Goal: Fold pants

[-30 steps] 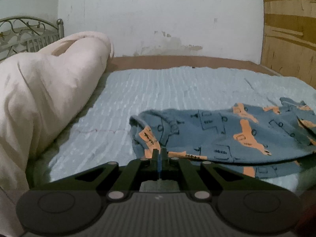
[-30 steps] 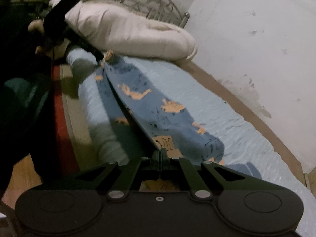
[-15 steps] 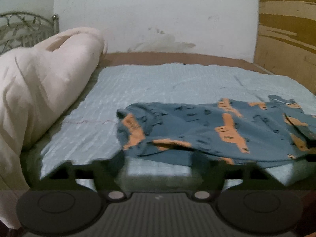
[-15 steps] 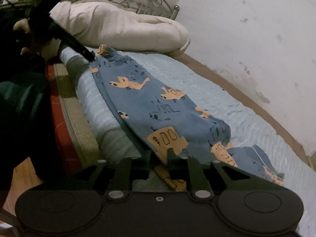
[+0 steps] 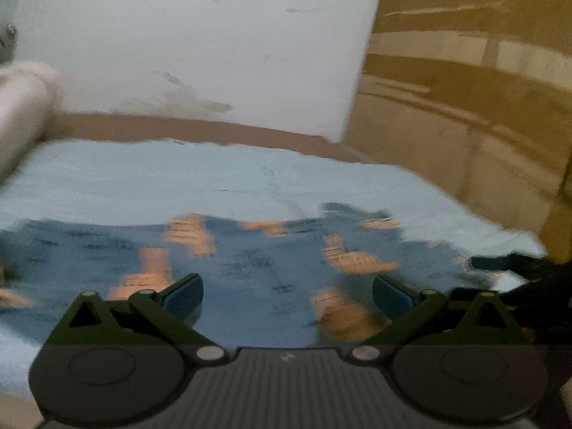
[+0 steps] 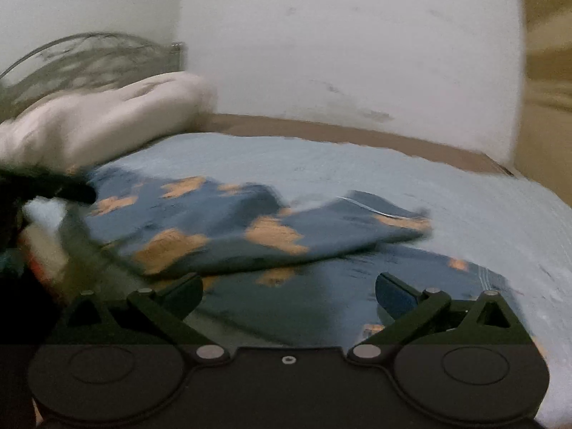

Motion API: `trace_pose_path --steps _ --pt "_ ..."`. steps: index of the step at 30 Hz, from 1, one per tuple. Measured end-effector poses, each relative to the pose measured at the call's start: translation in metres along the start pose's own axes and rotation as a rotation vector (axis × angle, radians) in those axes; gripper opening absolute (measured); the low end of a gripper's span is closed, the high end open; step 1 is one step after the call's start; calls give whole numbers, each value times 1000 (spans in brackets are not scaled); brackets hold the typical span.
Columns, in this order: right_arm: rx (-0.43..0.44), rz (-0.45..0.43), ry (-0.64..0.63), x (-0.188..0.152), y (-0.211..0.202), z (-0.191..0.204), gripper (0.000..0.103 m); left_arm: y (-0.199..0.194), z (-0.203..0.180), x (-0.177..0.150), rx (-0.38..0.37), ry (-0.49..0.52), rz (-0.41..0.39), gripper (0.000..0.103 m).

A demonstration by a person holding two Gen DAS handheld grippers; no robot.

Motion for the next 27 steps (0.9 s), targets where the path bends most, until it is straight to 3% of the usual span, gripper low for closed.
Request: trace_pose_path --steps 4,12,16,23,27 --pt "10 19 93 7 4 -39 102 44 -37 -4 -121 -111 49 102" --pt "76 86 75 45 51 -78 102 97 -41 -15 -147 -285 157 102" --pt "160 163 6 72 97 -71 102 105 -25 -15 -138 -384 154 75" --pt "154 264 -13 106 169 -43 69 115 -16 -15 -110 -427 204 39" --pt "94 373 -9 102 203 -37 59 117 -16 -19 -111 -445 233 29"
Point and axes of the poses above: each gripper's, at about its wrist camera, not at the fingertips, and y roughly the way its jaws point, z to its left, x to its top, the point moved 7 cm from there along y, roughly the way its jaws point, and after that the axes turned 12 degrees about -y, right-handed, at the moved point
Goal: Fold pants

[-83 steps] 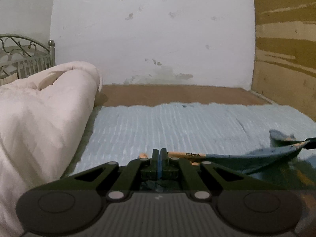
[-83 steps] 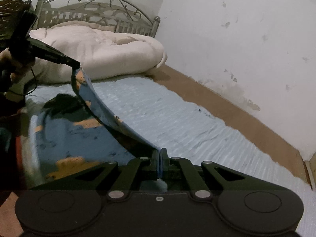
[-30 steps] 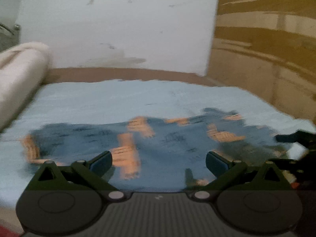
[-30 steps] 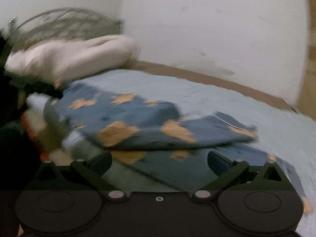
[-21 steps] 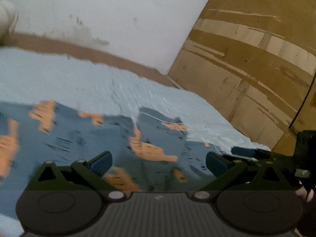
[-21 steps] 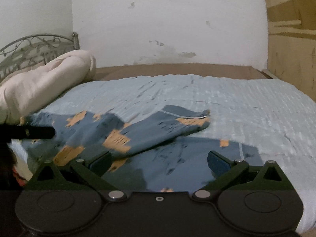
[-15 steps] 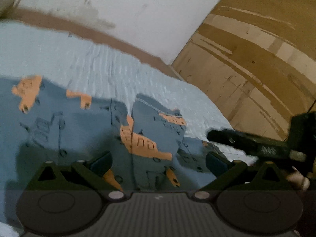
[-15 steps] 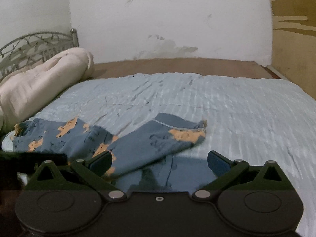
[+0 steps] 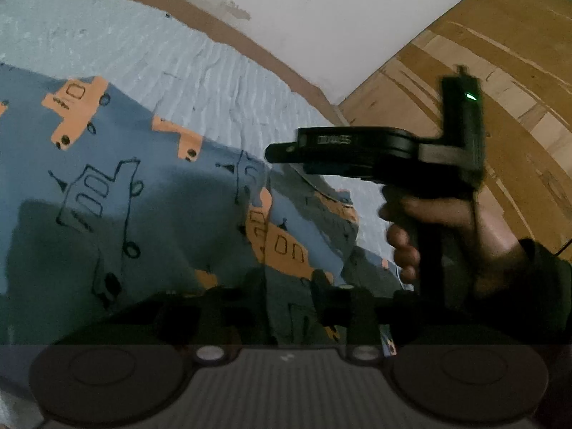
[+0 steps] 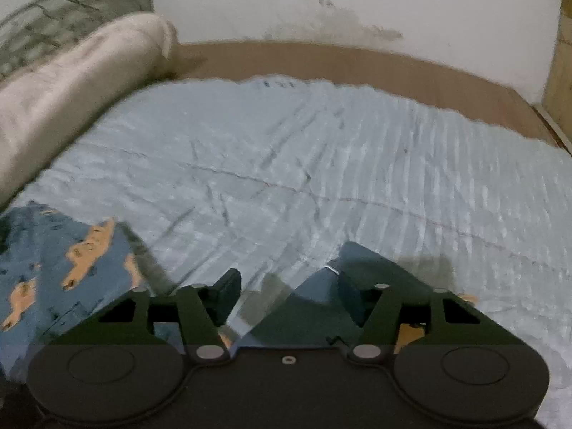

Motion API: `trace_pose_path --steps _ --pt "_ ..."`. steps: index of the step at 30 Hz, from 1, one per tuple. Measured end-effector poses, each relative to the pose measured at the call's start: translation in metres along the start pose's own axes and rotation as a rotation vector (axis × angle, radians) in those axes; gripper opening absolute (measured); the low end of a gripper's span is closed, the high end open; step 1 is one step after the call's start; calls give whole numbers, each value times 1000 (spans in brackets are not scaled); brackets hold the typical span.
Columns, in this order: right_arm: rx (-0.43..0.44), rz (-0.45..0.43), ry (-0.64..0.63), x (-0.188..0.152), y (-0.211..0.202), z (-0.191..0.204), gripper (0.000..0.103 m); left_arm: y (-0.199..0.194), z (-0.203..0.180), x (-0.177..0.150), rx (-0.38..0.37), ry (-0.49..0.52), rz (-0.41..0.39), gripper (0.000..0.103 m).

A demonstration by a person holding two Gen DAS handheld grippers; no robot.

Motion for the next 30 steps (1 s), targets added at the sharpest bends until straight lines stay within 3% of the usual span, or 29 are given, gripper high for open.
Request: trace_pose_path --steps 3,5,7,9,13,21,26,30 --pt "-37 88 25 -7 19 -1 57 1 2 0 31 -7 1 20" --pt "-40 107 54 -10 25 -3 49 1 2 0 45 -7 2 8" --pt "-40 102 83 -13 25 -6 31 3 2 1 69 -1 8 1" --pt "-23 86 130 -16 20 -13 4 0 -2 0 79 15 -5 0" --pt "20 -28 247 -21 -10 -34 1 -9 -17 -1 77 94 -57 0" --pt "-25 -248 333 -58 -122 -67 1 -28 -53 -14 54 274 -132 0" --pt "-55 -316 433 -109 -172 -78 1 -32 -76 -34 57 432 -151 0" --pt "-64 -308 520 -156 -179 -74 1 -33 -78 -55 73 516 -133 0"
Point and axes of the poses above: each gripper's, at about its wrist camera, not at the fingertips, and y roughly the way its jaws point, z to its left, x to its top, the point moved 7 cm from there along y, roughly the way its jaws point, and after that the axes turned 12 degrees about -y, right-handed, at the moved point
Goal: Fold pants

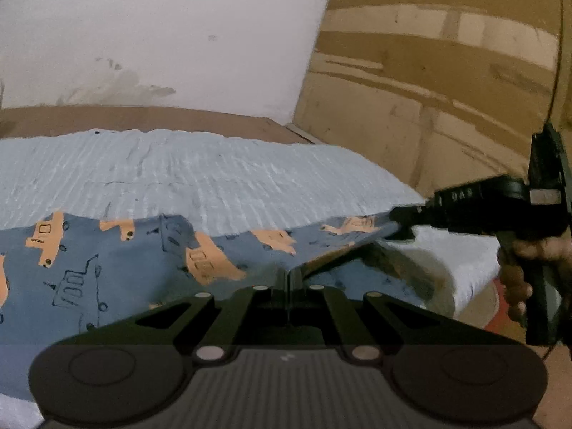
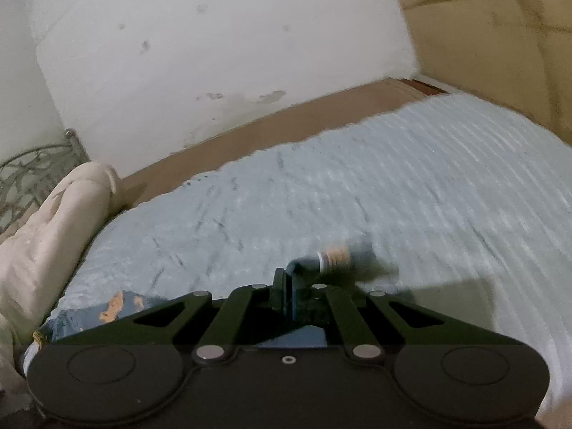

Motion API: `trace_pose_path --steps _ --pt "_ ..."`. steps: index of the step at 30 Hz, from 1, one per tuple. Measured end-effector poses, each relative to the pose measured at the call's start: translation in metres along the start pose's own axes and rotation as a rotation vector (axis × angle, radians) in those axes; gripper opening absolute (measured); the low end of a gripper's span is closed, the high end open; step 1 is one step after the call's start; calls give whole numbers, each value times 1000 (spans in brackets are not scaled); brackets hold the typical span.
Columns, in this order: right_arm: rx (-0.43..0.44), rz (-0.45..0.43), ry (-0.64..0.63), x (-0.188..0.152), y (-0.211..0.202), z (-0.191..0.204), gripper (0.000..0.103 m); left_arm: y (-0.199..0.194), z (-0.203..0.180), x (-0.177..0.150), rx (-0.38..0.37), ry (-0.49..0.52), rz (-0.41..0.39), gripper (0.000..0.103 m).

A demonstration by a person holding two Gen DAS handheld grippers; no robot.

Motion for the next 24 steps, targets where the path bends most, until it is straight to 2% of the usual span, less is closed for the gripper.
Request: trace_pose_path --steps 6,12,14,17,22,24 --pt "45 58 152 -53 5 -17 3 0 -4 -25 45 51 56 0" --pt "99 20 248 -66 8 -19 30 -2 1 -31 71 37 71 0" --pt "97 -1 277 -63 8 -24 33 -1 1 -30 78 37 71 0" --pt "41 -33 292 -57 9 -35 36 -2 1 -31 85 35 67 0" --pt "-42 -66 297 -51 13 -47 32 1 0 -32 100 22 71 0" --pt "-74 -77 277 -48 13 -49 7 -1 -1 -31 102 25 68 0"
Point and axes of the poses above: each gripper's, at about its wrist camera, not at the fingertips, and y roughly the way its jaws point, z to its left, x to its top, the point moved 7 cm from there along y, roughly the way its jaws point, and after that the axes turned 12 degrees about -y, right-handed, at the moved point
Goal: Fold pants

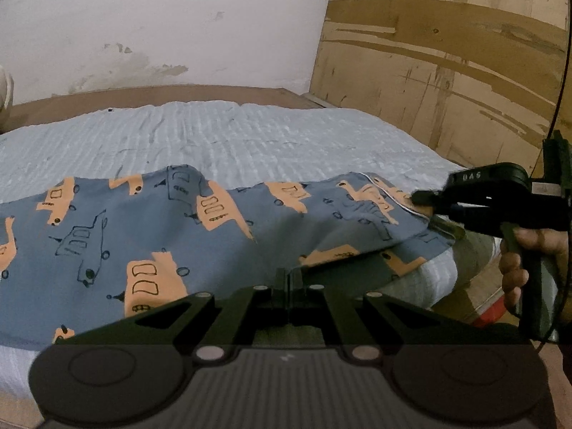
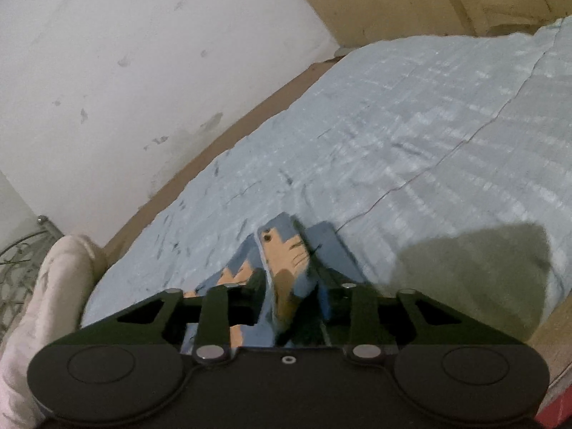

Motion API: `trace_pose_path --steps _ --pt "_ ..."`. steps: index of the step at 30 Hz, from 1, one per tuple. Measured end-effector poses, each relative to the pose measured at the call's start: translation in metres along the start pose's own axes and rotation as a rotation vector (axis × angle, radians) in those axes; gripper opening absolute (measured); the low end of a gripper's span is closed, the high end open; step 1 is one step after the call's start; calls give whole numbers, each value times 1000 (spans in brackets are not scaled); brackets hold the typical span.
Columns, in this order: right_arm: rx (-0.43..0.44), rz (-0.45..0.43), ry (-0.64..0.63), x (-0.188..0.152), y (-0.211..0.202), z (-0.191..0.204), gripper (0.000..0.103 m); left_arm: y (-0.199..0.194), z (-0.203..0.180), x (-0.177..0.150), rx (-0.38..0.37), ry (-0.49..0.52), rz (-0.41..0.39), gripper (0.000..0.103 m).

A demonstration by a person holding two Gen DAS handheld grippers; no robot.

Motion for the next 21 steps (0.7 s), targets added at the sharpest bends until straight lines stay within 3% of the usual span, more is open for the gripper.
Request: trace_pose_path --steps 6,21 --pt "-45 -68 -64 -2 -24 -9 6 -2 -2 0 -9 3 1 0" --pt "-128 -79 -144 -17 -34 -14 5 5 0 -6 -28 9 37 0"
Point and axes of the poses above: each gripper's, at about its wrist camera, not at the fingertips, and y roughly the way its jaws point, z to its left, x to its top, the point moved 7 cm from there along y, roughly the way its jaws point, and after that the axes turned 12 degrees about -y, right-handed, at the moved point
